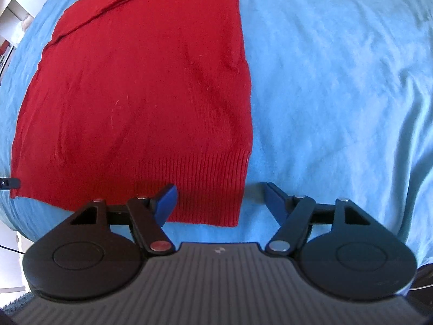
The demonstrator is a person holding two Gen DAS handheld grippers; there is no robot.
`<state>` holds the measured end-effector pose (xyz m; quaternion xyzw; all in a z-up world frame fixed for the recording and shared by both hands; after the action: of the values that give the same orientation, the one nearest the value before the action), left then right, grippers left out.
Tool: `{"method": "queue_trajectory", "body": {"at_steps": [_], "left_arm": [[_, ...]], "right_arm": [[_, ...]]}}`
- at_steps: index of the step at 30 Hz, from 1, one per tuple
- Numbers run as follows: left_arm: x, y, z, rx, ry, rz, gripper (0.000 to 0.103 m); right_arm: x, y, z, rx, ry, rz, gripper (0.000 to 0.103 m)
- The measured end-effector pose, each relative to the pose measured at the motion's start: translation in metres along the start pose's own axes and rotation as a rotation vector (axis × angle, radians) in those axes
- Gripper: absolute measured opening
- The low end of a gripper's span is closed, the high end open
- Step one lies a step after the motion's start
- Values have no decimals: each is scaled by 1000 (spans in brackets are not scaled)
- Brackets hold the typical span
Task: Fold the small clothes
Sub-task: 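Grasp the sweater hem with the left tool while the right tool grasps the hem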
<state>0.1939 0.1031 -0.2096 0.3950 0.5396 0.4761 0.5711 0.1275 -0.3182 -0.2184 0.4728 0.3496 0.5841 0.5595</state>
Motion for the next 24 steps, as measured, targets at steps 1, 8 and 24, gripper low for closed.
{"method": "queue_trajectory", "body": {"at_steps": [1,8,24], "left_arm": [[-3,-1,0,5,-14,2,36],[-13,-10,9,26,-34,29,9],[-54,88,74,-155,20,-64,7]], "right_arm": [[0,1,-1,1,-2,-4,77],[10,0,3,13,-16,2,36],[17,76,80,-84,-82,123,20]]}}
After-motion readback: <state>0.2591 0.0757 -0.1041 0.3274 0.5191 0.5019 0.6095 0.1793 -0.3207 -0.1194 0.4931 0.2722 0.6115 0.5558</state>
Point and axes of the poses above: each gripper's, at about its wrist camera, not at the fingertips, and y roughly against the way its jaws point, x to its left, z to its top, the point moved 7 cm from there along -y, roughly the way its jaws point, and after that the axes turned 8 degrees about y, right-handed, at the moved point
